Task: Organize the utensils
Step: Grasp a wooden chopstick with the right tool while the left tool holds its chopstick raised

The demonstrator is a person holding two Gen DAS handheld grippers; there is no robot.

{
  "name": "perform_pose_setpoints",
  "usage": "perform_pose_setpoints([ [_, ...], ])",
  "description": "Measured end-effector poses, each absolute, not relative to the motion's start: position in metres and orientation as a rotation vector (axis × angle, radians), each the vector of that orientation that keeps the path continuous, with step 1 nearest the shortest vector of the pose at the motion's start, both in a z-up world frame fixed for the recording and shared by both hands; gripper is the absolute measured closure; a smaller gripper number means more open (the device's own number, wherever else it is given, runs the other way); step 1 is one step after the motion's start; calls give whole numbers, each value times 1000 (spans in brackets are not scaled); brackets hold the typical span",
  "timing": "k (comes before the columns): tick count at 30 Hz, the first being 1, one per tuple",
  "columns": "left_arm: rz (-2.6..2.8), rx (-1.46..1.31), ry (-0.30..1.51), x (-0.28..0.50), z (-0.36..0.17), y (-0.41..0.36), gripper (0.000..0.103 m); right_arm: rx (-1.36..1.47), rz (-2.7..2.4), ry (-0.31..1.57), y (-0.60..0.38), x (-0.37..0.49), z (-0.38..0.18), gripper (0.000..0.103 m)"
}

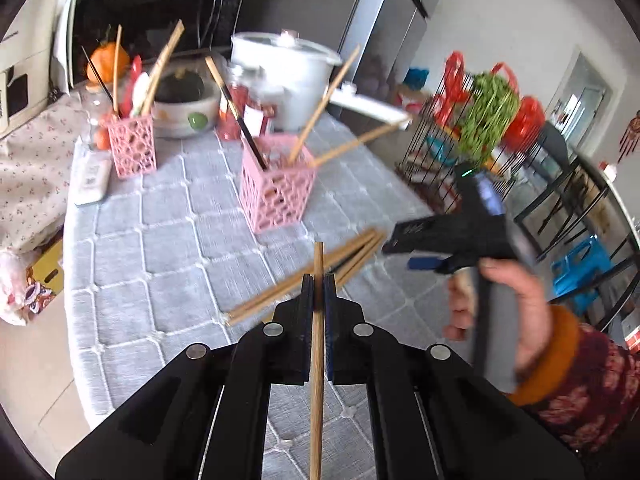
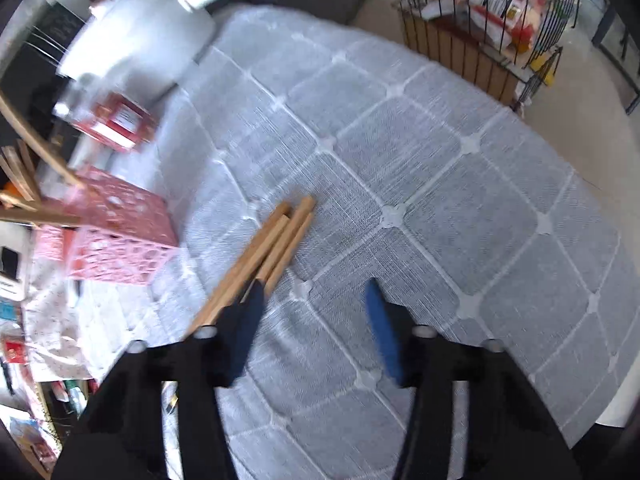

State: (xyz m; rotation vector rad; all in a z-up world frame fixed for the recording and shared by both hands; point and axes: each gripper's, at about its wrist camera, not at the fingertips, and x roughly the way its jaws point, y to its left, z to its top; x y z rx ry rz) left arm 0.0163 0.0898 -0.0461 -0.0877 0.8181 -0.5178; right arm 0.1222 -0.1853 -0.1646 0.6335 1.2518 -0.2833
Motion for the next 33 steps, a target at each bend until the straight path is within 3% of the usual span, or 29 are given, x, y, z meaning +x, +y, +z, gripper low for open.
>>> perform_pose_setpoints([
  [9,-572,-131,726,5,-17,102,99,697,-318,1246,-187,138,-170,62],
  [15,-563,-138,723,4,-14,106,99,578,-370,1269,-174,151,-171,61],
  [21,-553,-138,707,3,-11,110,99,560,-360,1297,-168,145,-172,77],
  [23,-549,-141,706,2,-10,111,99,574,-328,1264,-172,138,-171,77],
  [25,-545,-142,702,1,-9,112,99,563,-317,1248,-174,132,-172,86],
  [33,-529,-139,682,-3,-4,115,99,474,-291,1253,-168,139,-171,89],
])
